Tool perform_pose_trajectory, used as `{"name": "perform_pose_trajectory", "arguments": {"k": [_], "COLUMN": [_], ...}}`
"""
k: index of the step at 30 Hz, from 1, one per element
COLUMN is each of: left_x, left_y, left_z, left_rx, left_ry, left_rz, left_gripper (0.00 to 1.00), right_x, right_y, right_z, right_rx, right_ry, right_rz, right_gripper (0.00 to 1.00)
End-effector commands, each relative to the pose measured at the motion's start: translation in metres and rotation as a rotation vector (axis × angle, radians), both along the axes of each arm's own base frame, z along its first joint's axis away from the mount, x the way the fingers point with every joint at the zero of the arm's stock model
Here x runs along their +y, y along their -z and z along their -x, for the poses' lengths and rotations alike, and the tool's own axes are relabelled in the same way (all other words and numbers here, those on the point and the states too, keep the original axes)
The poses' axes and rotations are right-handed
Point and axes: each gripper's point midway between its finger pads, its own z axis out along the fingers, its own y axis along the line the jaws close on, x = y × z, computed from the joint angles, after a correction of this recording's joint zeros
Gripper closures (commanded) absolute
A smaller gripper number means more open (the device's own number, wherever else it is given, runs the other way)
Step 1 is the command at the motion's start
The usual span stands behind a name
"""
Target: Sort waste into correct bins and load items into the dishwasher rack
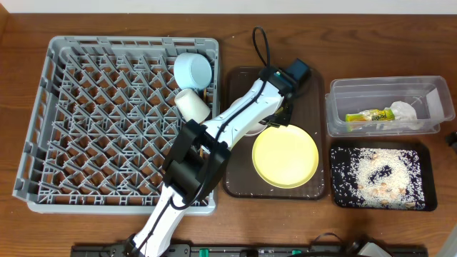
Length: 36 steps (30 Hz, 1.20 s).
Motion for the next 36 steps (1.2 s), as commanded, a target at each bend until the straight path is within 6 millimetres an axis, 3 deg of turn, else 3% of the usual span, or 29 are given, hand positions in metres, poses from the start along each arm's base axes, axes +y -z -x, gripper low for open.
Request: {"name": "perform_pose_trajectory", "arguments": {"k": [1,12,19,26,34,36], "left_x": [0.003,0.008,0.007,0.003,0.004,0.004], "left_y": [-0.005,-0.006,-0.023,-0.013,-0.011,-0.01], "left_z": [0.0,-0.006,-0.007,0.002,0.003,0.003], "left_rx": [-0.014,-0.019,-0.043,-0.024,-0.021,-0.02], "left_ry": [-0.009,-0.025,-0.025,-0.005,-0.005,-0.005], "left_rz": [-0.012,-0.008,0.014,-0.004,-0.008,-0.008], "left_gripper": [0.87,0.94,0.93,0.83,0.83,0.89], "right_x": [-0.003,-0.003,-0.003,-0.003,-0.003,-0.003], "right_y": [-0.002,-0.002,-0.002,-0.002,-0.002,-0.002], "right_z": [0.003,0.003,0.003,0.003,0.003,0.003], "right_rx": [-0.002,-0.002,-0.002,-0.002,-0.002,-0.002], "right_ry": [0.014,0.014,0.014,0.014,0.014,0.014], "right_rz": [0.008,0.008,0.008,0.008,0.008,0.008], "right_gripper": [0.01,0.01,0.01,0.01,0.01,0.01]}}
